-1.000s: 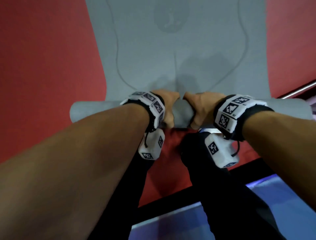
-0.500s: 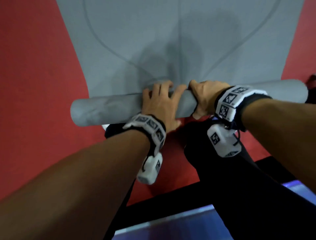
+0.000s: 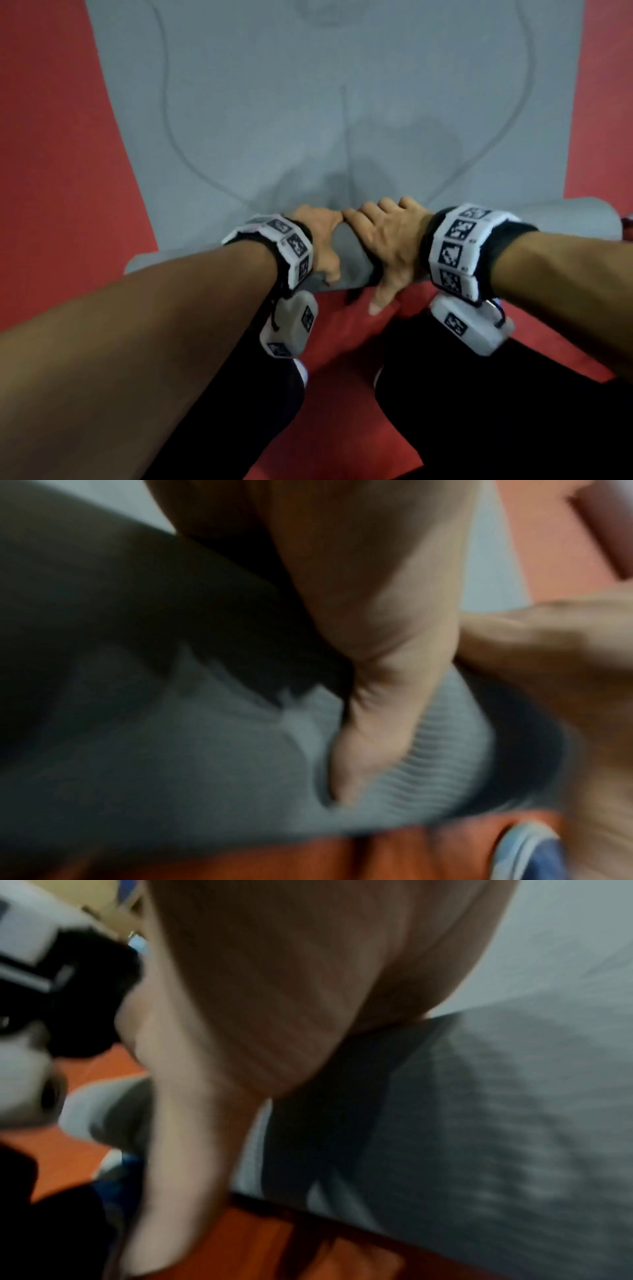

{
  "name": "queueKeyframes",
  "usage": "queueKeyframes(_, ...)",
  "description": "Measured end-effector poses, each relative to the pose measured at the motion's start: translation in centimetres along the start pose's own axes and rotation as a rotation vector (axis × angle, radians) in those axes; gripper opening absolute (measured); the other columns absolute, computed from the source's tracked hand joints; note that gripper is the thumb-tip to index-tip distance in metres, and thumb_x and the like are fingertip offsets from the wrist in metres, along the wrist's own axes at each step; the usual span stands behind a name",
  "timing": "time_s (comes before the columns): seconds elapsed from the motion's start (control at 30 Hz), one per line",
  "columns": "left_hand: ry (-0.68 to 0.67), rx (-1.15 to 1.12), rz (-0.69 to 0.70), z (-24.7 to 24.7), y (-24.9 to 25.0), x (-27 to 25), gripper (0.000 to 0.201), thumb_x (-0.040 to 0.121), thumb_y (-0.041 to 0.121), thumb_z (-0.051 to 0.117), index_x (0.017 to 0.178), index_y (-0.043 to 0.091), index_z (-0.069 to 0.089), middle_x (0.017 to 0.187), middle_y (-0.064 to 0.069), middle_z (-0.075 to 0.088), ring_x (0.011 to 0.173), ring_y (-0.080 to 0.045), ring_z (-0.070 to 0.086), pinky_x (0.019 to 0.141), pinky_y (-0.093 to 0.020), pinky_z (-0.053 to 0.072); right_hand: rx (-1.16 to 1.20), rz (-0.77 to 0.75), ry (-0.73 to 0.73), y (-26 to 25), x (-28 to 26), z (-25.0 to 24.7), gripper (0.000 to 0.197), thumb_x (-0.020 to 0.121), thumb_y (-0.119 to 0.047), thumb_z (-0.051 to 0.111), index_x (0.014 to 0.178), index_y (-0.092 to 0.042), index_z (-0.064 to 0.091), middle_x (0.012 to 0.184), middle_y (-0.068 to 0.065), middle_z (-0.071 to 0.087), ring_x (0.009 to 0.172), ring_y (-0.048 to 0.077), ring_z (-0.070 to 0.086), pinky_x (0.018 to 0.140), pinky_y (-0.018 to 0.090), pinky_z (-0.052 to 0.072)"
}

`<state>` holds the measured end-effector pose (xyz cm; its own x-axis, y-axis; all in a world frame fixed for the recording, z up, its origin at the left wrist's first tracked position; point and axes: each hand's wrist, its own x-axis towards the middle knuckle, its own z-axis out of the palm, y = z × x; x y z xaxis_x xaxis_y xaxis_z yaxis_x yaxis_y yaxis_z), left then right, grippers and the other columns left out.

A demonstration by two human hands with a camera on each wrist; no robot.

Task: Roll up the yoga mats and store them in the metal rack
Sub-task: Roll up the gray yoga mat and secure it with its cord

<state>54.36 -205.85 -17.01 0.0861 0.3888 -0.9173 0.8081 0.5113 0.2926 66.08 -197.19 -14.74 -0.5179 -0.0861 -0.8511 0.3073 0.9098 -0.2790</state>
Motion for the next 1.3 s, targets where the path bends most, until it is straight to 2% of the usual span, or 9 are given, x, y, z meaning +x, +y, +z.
queueKeyframes(0.23, 0.004, 0.360, 0.038, -3.8, 0.2, 0.9, 0.071, 0.049, 0.066, 0.079, 0.100, 0.020, 0.059, 0.091, -0.002, 0.063, 0.087, -0.024, 0.058, 0.086, -0.041, 0.054, -0.037, -0.028, 0.025, 2.1, 2.0, -2.6, 0.107, 0.050, -0.054, 0.086, 0.136, -0.018, 0.033, 0.130, 0.006, 0.041, 0.117, 0.030, 0.047, 0.095, 0.041, 0.047)
queueKeyframes(0.3, -0.014, 0.320, 0.013, -5.1, 0.3, 0.4, 0.071, 0.052, 0.064, 0.082, 0.101, 0.017, 0.063, 0.091, -0.003, 0.067, 0.086, -0.025, 0.064, 0.082, -0.038, 0.057, 0.029, -0.033, -0.033, 2.4, 2.8, -3.9, 0.101, 0.052, -0.048, 0.090, 0.133, -0.016, 0.039, 0.127, 0.010, 0.050, 0.113, 0.032, 0.054, 0.094, 0.038, 0.049)
queueKeyframes(0.5, -0.100, 0.142, 0.037, -3.3, 0.9, -0.1, 0.064, 0.055, 0.041, 0.092, 0.107, 0.024, 0.058, 0.090, 0.004, 0.065, 0.085, -0.018, 0.065, 0.078, -0.033, 0.058, 0.183, -0.067, -0.210, 2.5, 4.4, -2.5, 0.071, 0.049, -0.030, 0.097, 0.113, -0.023, 0.067, 0.095, -0.005, 0.073, 0.085, 0.007, 0.069, 0.077, 0.019, 0.055)
queueKeyframes(0.67, -0.191, 0.007, 0.020, -2.4, 0.9, -0.7, 0.075, 0.054, 0.044, 0.094, 0.120, 0.026, 0.061, 0.108, 0.007, 0.071, 0.100, -0.014, 0.068, 0.087, -0.034, 0.057, 0.341, -0.122, -0.084, 3.2, 3.8, -1.9, 0.053, 0.052, -0.024, 0.096, 0.100, -0.022, 0.072, 0.081, -0.011, 0.072, 0.058, -0.008, 0.061, 0.049, 0.004, 0.043)
queueKeyframes(0.77, -0.029, 0.348, -0.046, -2.5, 2.2, -1.2, 0.099, 0.048, 0.066, 0.086, 0.127, 0.021, 0.045, 0.118, -0.004, 0.054, 0.107, -0.025, 0.059, 0.089, -0.038, 0.053, 0.319, -0.122, -0.038, 2.9, 3.0, -2.0, 0.060, 0.056, -0.028, 0.094, 0.109, -0.023, 0.067, 0.093, -0.010, 0.069, 0.078, 0.004, 0.064, 0.062, 0.006, 0.047)
queueKeyframes(0.9, 0.163, 0.408, -0.061, -1.0, 3.3, -1.9, 0.083, 0.064, 0.052, 0.081, 0.125, 0.015, 0.038, 0.113, -0.003, 0.056, 0.094, -0.025, 0.061, 0.066, -0.029, 0.047, 0.113, -0.036, 0.094, 3.0, 2.2, -2.4, 0.064, 0.049, -0.058, 0.087, 0.104, -0.033, 0.064, 0.104, -0.009, 0.059, 0.102, 0.015, 0.055, 0.083, 0.028, 0.046)
queueKeyframes(1.03, 0.133, 0.393, -0.073, -2.2, 3.2, -2.1, 0.122, 0.048, 0.068, 0.085, 0.141, 0.023, 0.020, 0.125, -0.005, 0.047, 0.114, -0.029, 0.054, 0.082, -0.043, 0.048, 0.342, -0.051, 0.016, 4.1, 2.0, -4.0, 0.058, 0.058, -0.038, 0.091, 0.109, -0.022, 0.068, 0.099, -0.005, 0.072, 0.093, 0.016, 0.067, 0.084, 0.030, 0.055)
queueKeyframes(1.17, 0.084, 0.298, -0.070, -7.2, 2.8, -1.7, 0.104, 0.049, 0.060, 0.089, 0.131, 0.022, 0.038, 0.109, 0.002, 0.058, 0.096, -0.021, 0.059, 0.082, -0.033, 0.049, 0.397, 0.022, 0.141, 5.9, 1.7, -5.9, 0.055, 0.072, -0.036, 0.084, 0.117, -0.017, 0.058, 0.103, -0.003, 0.060, 0.094, 0.017, 0.057, 0.080, 0.025, 0.044)
queueKeyframes(1.3, 0.192, 0.233, -0.109, -11.6, 1.7, -1.5, 0.098, 0.057, 0.051, 0.090, 0.139, 0.021, 0.045, 0.128, 0.001, 0.061, 0.113, -0.024, 0.059, 0.097, -0.034, 0.048, 0.415, 0.084, 0.318, 7.4, 1.1, -8.1, 0.053, 0.081, -0.045, 0.073, 0.125, -0.023, 0.053, 0.119, -0.001, 0.062, 0.104, 0.019, 0.057, 0.090, 0.027, 0.044)
